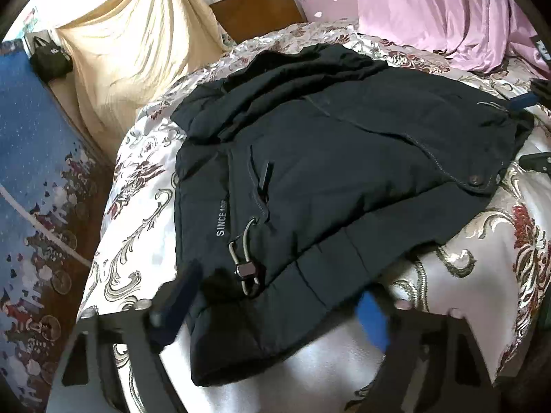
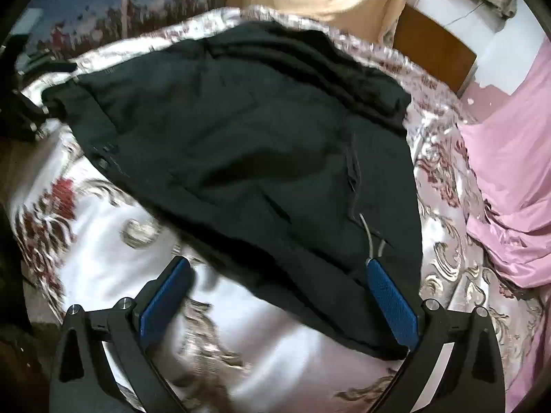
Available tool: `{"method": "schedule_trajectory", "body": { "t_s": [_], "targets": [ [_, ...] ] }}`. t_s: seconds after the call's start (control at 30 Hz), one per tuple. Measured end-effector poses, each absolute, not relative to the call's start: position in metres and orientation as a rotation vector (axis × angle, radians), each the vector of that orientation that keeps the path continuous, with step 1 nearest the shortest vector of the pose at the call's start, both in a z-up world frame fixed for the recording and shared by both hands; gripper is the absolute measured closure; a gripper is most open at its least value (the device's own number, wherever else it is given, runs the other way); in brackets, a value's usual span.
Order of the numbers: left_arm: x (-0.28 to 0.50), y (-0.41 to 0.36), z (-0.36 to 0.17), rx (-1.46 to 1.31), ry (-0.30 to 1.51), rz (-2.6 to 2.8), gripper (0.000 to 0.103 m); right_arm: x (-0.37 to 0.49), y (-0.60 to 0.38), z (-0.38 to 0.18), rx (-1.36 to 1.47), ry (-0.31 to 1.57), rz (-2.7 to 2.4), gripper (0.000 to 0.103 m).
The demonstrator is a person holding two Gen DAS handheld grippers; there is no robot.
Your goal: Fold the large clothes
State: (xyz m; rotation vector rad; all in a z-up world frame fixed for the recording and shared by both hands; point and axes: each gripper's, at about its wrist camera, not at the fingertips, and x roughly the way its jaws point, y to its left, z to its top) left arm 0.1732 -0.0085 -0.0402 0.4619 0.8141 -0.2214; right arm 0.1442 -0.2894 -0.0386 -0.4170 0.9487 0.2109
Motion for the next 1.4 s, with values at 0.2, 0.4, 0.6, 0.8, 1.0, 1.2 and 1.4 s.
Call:
{"method": "schedule_trajectory", "body": {
  "t_s": [0.2, 0.4, 0.6, 0.8, 1.0, 1.2, 1.4],
  "targets": [
    [0.173, -0.012, -0.035, 0.421, 0.797, -0.254, 0.052, 0.16, -0.294, -0.04, -0.521, 0.994, 0.177, 0.003],
    [0.175, -0.011, -0.035, 0.411, 0.801, -0.256, 0.072, 0.153, -0.276, -0.042, -0.62, 0.903, 0.198, 0.045],
    [0.17, -0.009, -0.033, 0.387, 0.78, -0.258, 0.085, 0.142, -0.266, -0.046, -0.664, 0.829, 0.198, 0.076],
    [0.158, -0.01, -0.021, 0.364, 0.704, -0.235, 0.094, 0.132, -0.267, -0.036, -0.598, 0.746, 0.14, 0.094],
    [0.135, -0.001, -0.008, 0.343, 0.672, -0.244, 0.097, 0.105, -0.271, -0.02, -0.551, 0.662, 0.117, 0.097],
    [0.1, 0.009, 0.004, 0.32, 0.654, -0.255, 0.097, 0.066, -0.267, -0.007, -0.526, 0.63, 0.112, 0.098],
    [0.048, 0.02, 0.023, 0.27, 0.629, -0.27, 0.097, 0.009, -0.266, 0.012, -0.455, 0.612, 0.095, 0.098]
  ]
}}
